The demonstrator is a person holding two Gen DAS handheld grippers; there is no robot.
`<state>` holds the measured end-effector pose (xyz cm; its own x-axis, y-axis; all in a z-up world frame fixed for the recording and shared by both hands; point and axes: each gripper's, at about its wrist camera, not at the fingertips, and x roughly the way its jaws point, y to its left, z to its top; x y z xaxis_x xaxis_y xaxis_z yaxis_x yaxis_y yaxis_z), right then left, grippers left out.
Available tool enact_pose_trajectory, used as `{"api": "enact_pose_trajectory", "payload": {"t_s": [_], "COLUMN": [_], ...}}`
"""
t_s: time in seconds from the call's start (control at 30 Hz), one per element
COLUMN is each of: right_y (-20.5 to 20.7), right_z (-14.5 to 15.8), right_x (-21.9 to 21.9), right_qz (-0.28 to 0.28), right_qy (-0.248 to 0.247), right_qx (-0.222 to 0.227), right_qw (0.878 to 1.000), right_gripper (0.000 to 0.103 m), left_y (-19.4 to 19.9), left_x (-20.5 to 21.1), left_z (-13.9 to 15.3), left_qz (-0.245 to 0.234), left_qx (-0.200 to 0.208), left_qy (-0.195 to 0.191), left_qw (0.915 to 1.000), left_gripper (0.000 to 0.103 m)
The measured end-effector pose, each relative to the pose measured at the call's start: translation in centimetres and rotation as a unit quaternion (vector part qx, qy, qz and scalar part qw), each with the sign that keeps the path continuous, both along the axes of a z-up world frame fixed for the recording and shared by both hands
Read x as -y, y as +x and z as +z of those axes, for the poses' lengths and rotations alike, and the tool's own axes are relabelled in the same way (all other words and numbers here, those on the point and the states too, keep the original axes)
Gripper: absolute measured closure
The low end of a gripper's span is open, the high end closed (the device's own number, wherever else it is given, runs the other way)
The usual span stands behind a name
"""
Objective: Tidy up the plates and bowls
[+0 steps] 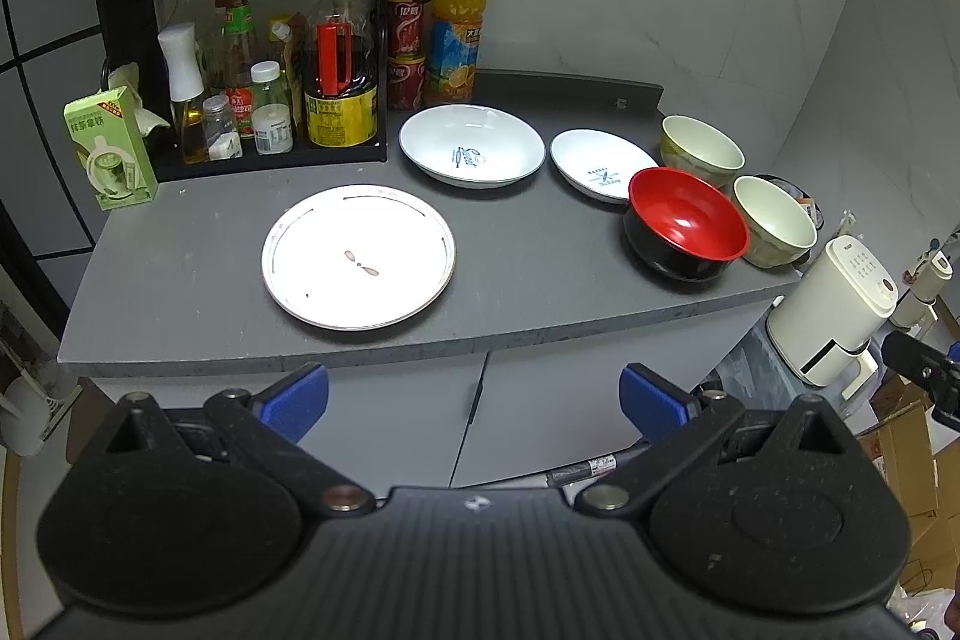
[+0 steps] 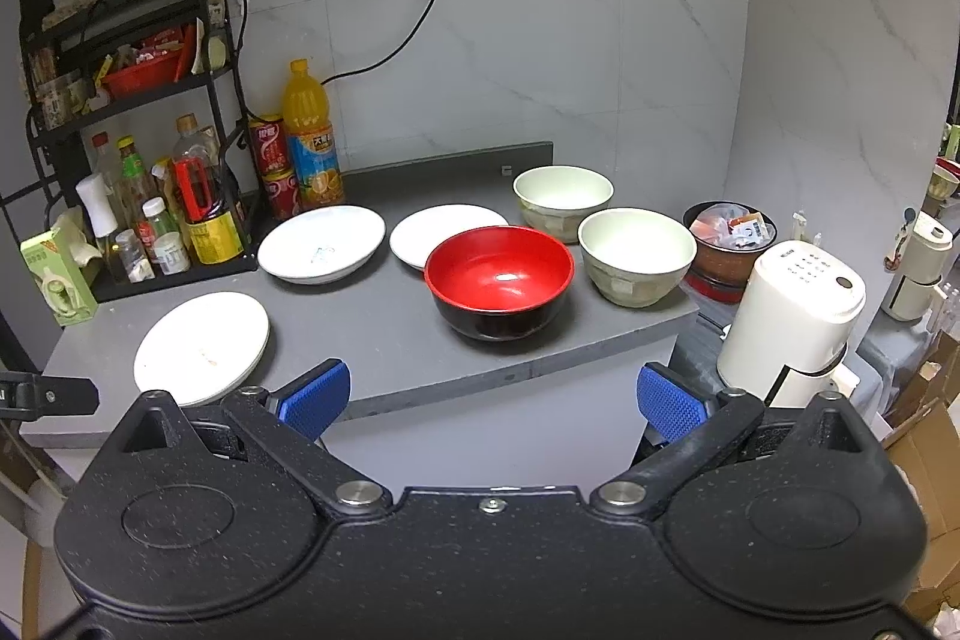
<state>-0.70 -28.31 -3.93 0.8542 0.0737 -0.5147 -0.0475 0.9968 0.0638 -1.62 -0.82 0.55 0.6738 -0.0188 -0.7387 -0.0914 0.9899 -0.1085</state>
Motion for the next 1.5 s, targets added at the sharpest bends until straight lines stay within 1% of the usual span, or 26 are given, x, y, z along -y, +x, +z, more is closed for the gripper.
{"api": "enact_pose_trajectory", "payload": {"t_s": [0.17, 0.2, 0.27, 0.4, 0.47, 0.73, 0.93, 1.0, 1.2, 1.33, 1.37, 1.5], "right_y": [0.1, 0.1, 0.1, 0.4, 0.4, 1.0, 1.5, 1.8, 3.2, 4.3, 4.4, 5.6], "right_z": [-0.6, -0.4, -0.6, -0.6, -0.7, -0.2, 0.3, 0.3, 0.3, 0.3, 0.3, 0.1], "right_x": [-0.1, -0.1, -0.1, -0.1, -0.1, 0.3, 0.8, 0.9, 1.6, 2.1, 2.2, 2.6], "right_qz": [-0.002, -0.002, 0.000, -0.001, 0.000, -0.004, -0.010, -0.011, -0.021, -0.031, -0.033, -0.042], "right_qy": [-0.003, -0.016, -0.022, -0.016, -0.006, 0.005, 0.015, 0.019, 0.025, 0.031, 0.027, 0.030], "right_qx": [-0.007, -0.011, -0.011, -0.011, -0.006, 0.006, 0.004, -0.002, 0.001, -0.004, 0.006, 0.006], "right_qw": [1.000, 1.000, 1.000, 1.000, 1.000, 1.000, 1.000, 1.000, 0.999, 0.999, 0.999, 0.999], "right_gripper": [0.000, 0.000, 0.000, 0.000, 0.000, 0.000, 0.000, 0.000, 0.000, 0.000, 0.000, 0.000], "left_y": [-0.1, -0.1, 0.1, 0.2, 0.3, 1.0, 1.8, 2.3, 3.9, 5.7, 6.2, 8.3], "left_x": [-0.2, -0.2, -0.3, -0.2, -0.1, 0.2, 0.9, 1.4, 2.1, 2.8, 2.9, 3.6], "left_z": [-0.3, -0.4, -0.5, -0.6, -0.5, -0.1, 0.6, 0.7, 0.8, 0.6, 0.5, 0.3], "left_qz": [0.001, 0.001, 0.001, -0.001, -0.002, -0.002, -0.012, -0.015, -0.029, -0.047, -0.050, -0.064], "left_qx": [-0.006, -0.007, -0.009, -0.006, -0.005, 0.007, 0.014, 0.014, 0.020, 0.021, 0.019, 0.018], "left_qy": [-0.002, -0.002, -0.001, 0.004, 0.004, 0.007, 0.010, 0.013, 0.012, 0.011, 0.011, 0.013], "left_qw": [1.0000, 1.0000, 1.0000, 1.0000, 1.0000, 0.9999, 0.9998, 0.9997, 0.9993, 0.9986, 0.9985, 0.9977], "left_gripper": [0.001, 0.001, 0.001, 0.001, 0.001, 0.001, 0.001, 0.001, 0.001, 0.001, 0.001, 0.001]}}
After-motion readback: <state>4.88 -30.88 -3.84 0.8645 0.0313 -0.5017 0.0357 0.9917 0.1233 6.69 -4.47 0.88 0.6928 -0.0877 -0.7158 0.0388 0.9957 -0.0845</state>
